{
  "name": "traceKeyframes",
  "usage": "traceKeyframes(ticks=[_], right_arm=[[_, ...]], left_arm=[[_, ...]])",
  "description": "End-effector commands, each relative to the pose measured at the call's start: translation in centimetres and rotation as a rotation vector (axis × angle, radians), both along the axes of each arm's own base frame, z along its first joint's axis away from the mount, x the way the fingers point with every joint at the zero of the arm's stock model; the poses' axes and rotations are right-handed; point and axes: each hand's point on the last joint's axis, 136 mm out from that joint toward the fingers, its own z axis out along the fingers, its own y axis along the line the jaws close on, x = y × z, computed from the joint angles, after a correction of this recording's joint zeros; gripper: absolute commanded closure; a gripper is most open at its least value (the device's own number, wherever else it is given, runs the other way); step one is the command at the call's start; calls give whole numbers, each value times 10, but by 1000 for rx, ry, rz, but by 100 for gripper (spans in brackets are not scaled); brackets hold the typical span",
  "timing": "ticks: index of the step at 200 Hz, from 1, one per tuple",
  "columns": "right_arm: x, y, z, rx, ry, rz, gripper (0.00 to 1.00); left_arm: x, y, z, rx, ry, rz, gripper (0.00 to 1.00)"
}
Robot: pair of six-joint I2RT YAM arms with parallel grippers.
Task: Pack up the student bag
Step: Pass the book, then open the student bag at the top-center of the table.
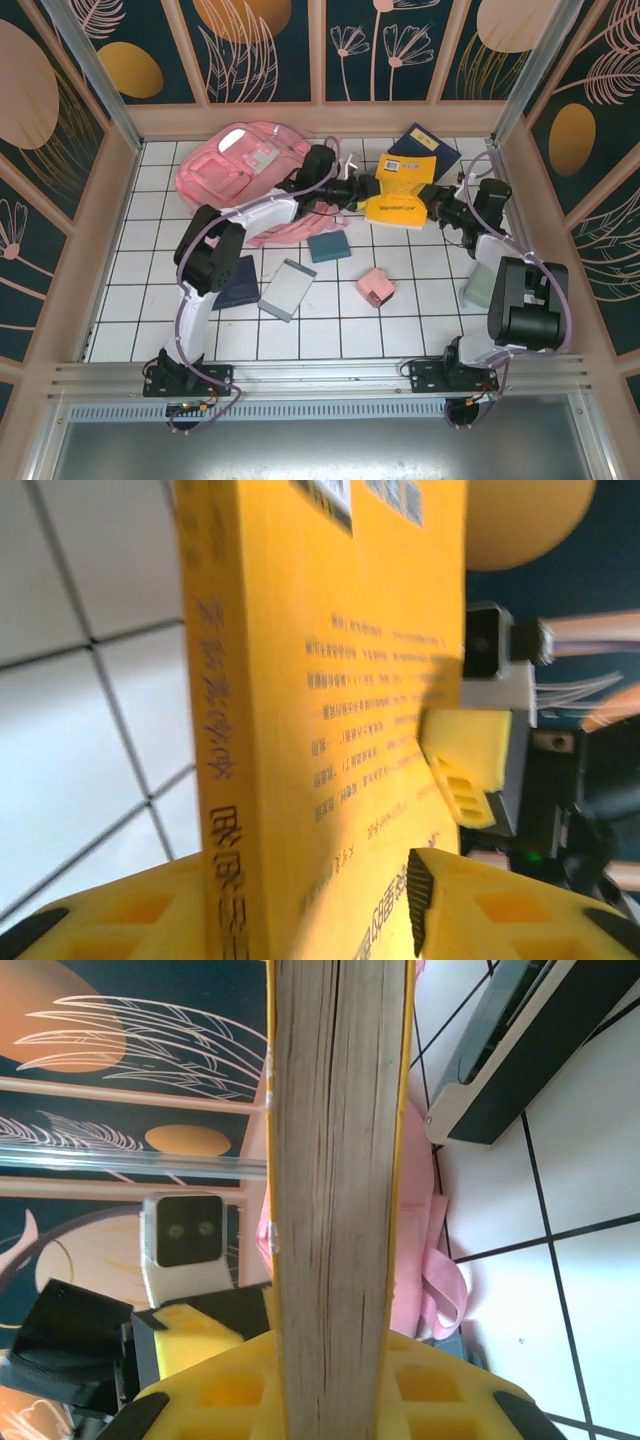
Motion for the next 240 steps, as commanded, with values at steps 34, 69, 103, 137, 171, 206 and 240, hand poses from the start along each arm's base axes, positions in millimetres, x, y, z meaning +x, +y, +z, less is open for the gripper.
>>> traceKeyframes(ticks=[34,69,103,137,171,206,240], right_arm=[[4,22,30,-125,-148,5,100],[6,30,37,-136,-194,-48,100],[6,37,44,-177,-215,-86,100],[10,44,43,-183,-174,-71,100],[12,51,44,-187,-155,-63,100],[17,54,54,-172,-168,-82,100],[22,62,61,-166,-190,-55,100]], left_arm=[[49,131,-20,687,-280,226,46],[50,182,-49,1020,-343,210,45],[51,195,-76,1149,-365,133,45],[56,199,-94,1211,-392,85,44],[56,203,-110,1249,-393,50,46],[53,203,-120,1246,-386,41,75],[59,210,-103,1278,-413,100,100]])
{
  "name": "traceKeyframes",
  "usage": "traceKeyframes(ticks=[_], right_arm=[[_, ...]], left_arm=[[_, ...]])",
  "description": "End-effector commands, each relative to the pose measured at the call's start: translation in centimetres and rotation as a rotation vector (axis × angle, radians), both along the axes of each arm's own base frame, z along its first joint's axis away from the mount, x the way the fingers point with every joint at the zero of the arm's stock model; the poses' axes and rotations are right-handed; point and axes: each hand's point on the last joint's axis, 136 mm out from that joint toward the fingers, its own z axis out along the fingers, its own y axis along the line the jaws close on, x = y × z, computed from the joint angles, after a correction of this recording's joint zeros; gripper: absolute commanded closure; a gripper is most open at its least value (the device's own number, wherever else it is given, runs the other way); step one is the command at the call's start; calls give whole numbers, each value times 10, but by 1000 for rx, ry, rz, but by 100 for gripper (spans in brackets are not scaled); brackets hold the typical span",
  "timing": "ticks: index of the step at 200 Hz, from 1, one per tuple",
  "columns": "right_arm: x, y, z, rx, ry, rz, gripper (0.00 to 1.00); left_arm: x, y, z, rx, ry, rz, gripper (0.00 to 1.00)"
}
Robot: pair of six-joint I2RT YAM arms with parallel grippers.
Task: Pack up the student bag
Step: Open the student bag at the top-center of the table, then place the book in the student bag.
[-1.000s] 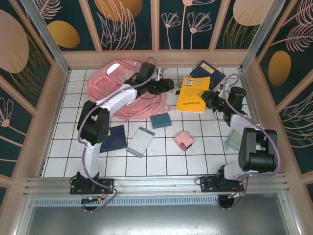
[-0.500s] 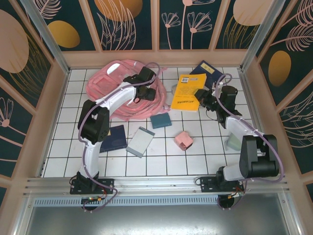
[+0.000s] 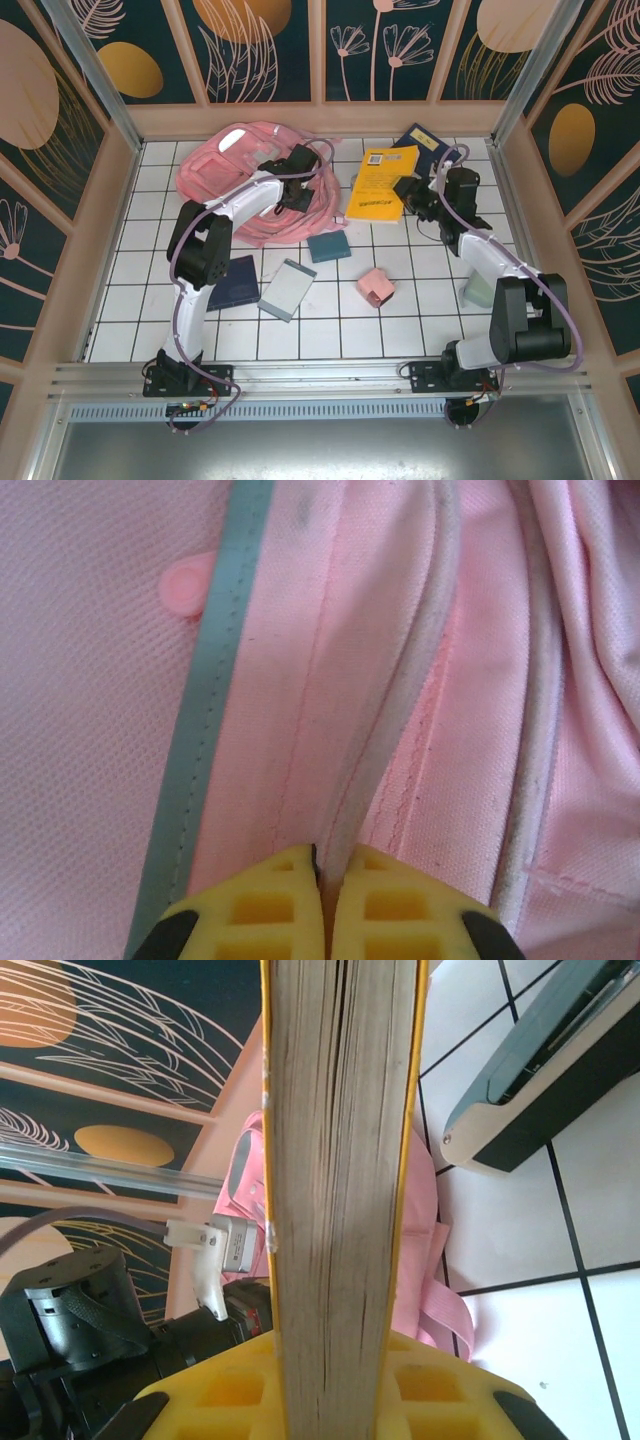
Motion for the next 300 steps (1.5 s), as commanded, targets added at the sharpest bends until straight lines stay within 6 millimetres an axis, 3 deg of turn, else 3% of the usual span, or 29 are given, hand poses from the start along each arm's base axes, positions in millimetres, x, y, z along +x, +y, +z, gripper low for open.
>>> traceKeyframes(ticks=[1,71,119,161,213,249,274,287,300], right_arm=[[14,10,40,18,-131,23,100],[13,35,43,29,-157,90,100],[19,59,48,48,-208,24,100],[30,88,49,117,-218,-4,100],[53,131,41,202,-215,8,100],[76,174,30,263,-168,44,100],[92,209,17,277,-142,61,100],[107,218,10,292,-130,40,100],[111,243,4,311,-117,54,100]], left_arm=[[1,8,7,40,-29,24,100],[22,11,111,-35,-220,100,100],[37,12,192,-241,-324,125,100],[39,22,244,-397,-394,132,100],[40,45,276,-575,-417,145,100],[38,49,299,-677,-421,98,100],[38,49,296,-703,-409,96,100],[39,49,293,-710,-401,103,100],[41,47,289,-720,-386,107,100]])
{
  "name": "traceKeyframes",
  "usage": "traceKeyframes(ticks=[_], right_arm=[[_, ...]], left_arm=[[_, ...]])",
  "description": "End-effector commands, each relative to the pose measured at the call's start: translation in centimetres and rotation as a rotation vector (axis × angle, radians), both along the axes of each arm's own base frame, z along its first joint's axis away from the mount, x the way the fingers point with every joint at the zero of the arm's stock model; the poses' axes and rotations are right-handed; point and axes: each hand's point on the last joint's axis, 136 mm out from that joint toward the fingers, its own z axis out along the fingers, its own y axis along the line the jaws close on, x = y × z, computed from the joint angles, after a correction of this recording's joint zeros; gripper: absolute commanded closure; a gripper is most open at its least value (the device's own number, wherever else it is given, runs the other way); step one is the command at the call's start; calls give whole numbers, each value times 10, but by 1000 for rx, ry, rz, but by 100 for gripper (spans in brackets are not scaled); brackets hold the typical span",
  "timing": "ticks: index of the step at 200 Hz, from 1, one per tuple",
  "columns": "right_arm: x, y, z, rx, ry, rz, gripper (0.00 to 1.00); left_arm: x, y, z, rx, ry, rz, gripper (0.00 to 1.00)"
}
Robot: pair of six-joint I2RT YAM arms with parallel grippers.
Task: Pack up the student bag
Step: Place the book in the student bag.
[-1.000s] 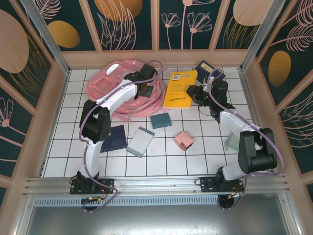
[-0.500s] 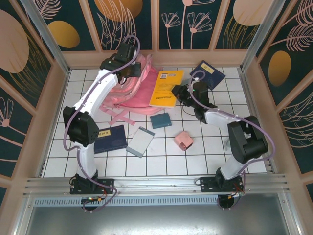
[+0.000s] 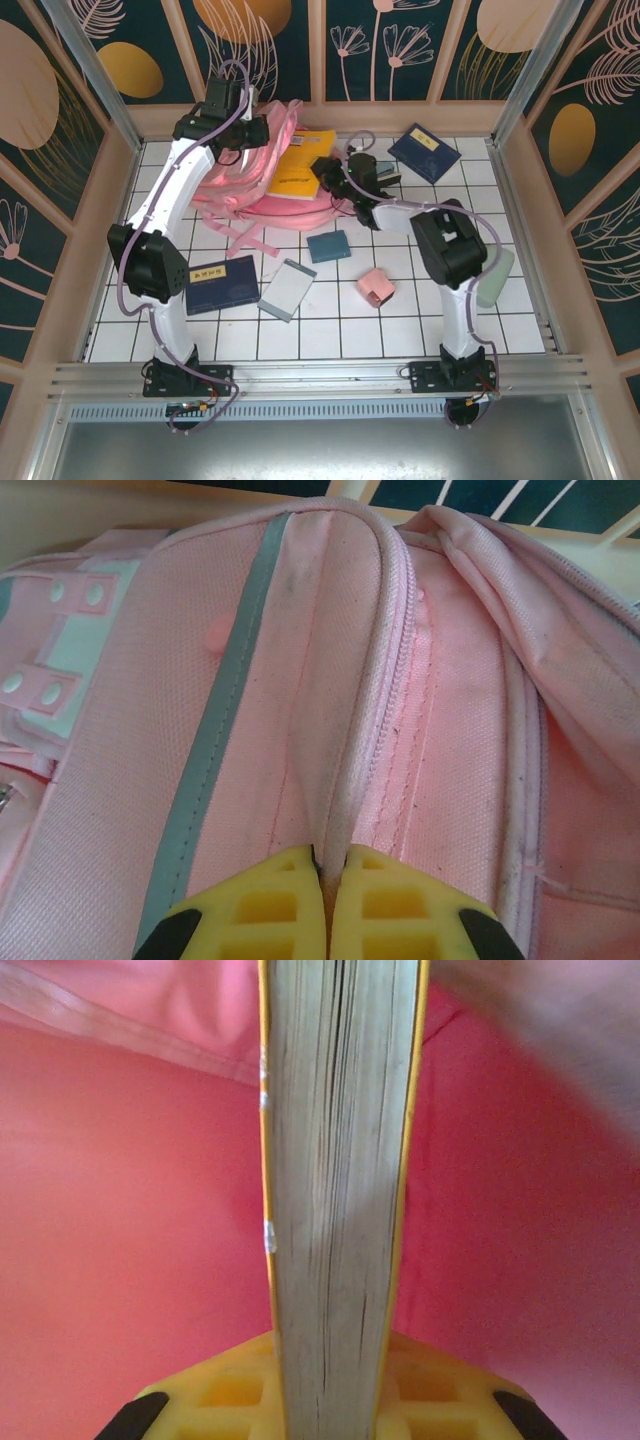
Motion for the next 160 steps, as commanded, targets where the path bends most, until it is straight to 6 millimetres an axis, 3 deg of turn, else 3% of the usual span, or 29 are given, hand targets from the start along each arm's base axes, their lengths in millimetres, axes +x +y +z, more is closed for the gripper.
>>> traceKeyframes(ticks=[1,44,84,142,160], right_arm=[[16,35,44,127,-102,-6,100],[38,89,21,134,-90,2,100],[52,123,-11,133,-41,8,100],[66,147,-52,115,67,2,100],[63,151,-56,119,86,37,85]], left_arm=[[2,-12,72,-137,-189,-26,100],[4,-21,66,-177,-168,-55,100],[5,-26,62,-209,-147,-67,100],[5,-24,59,-198,-144,-58,100],[6,-21,55,-182,-143,-42,100]])
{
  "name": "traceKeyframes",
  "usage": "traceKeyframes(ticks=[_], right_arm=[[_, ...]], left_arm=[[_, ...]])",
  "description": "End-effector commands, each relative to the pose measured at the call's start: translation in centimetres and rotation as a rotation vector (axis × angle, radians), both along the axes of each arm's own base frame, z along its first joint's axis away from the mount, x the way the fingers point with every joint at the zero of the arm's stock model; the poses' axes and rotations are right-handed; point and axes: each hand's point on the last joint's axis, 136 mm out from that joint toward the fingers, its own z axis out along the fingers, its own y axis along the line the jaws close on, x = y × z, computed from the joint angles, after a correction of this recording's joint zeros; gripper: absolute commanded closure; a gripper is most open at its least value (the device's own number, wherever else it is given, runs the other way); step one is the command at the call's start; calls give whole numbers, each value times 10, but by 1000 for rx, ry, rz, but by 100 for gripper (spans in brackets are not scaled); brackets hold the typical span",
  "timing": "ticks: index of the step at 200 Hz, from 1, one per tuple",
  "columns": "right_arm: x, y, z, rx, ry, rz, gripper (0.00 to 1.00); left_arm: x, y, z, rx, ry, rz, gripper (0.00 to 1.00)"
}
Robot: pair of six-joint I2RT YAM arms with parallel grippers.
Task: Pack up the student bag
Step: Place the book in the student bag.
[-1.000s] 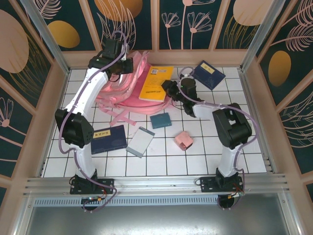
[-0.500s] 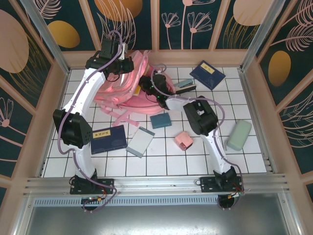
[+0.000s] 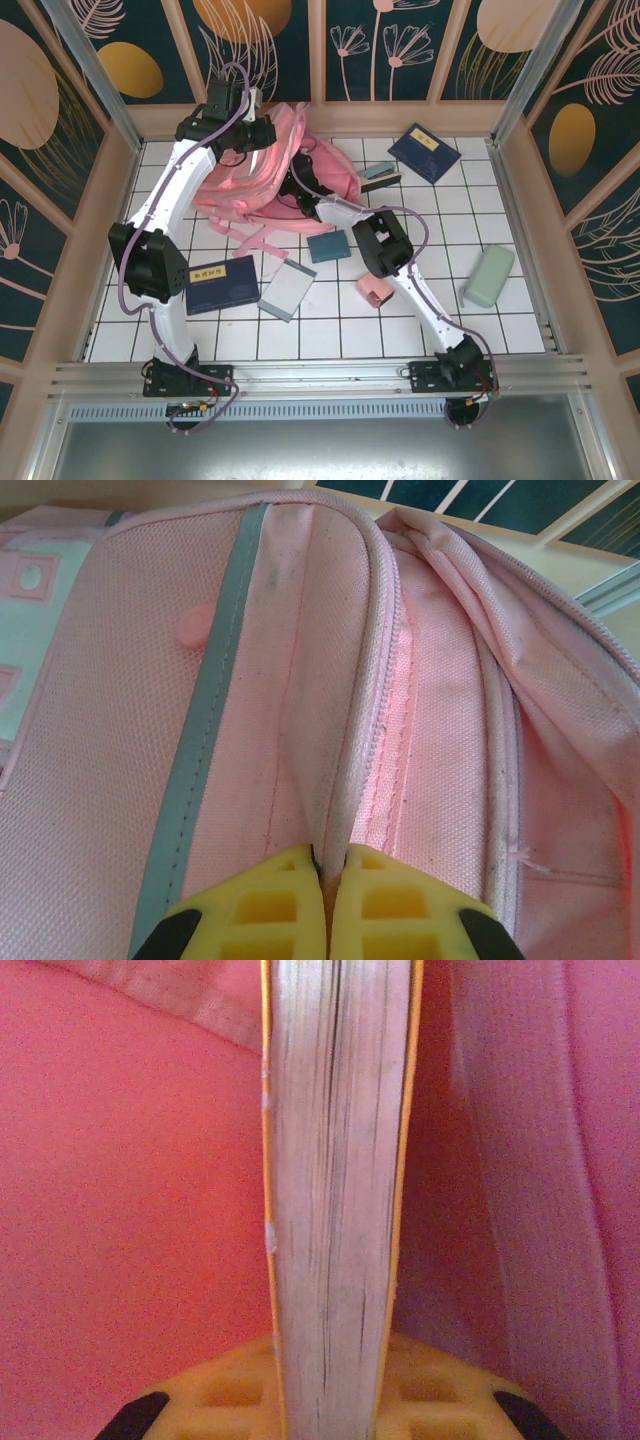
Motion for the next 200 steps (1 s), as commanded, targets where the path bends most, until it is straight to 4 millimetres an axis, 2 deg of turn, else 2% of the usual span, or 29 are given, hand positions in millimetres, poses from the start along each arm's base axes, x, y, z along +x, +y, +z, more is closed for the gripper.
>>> traceKeyframes(ticks=[1,19,36,81,90,93,94,95,108,135,157,200], right_arm=[[-1,9,15,45,9,27,84],[-4,4,21,26,3,43,59],[-6,-5,32,-7,-17,38,47],[-11,-40,66,-89,-59,14,36],[-14,-47,69,-105,-61,6,34],[-15,-49,76,-105,-68,3,34],[-15,-51,72,-112,-62,2,33],[-16,-51,78,-108,-69,1,33],[-20,-60,79,-137,-58,-3,26],[-28,-73,74,-184,-37,18,26],[-31,-79,66,-181,-24,25,36],[-29,-69,26,-212,48,75,44]], left_arm=[[10,-4,56,-74,-178,4,100],[13,3,49,-43,-173,36,100],[18,14,40,-2,-163,84,100],[28,48,12,91,-115,215,100],[30,53,9,98,-111,232,100],[30,54,8,99,-109,236,100],[30,54,7,99,-108,236,100],[30,55,7,99,-107,236,100],[32,55,3,95,-104,237,100],[33,49,-4,69,-92,217,100],[32,41,-1,23,-95,185,100],[28,28,3,-45,-85,138,100]])
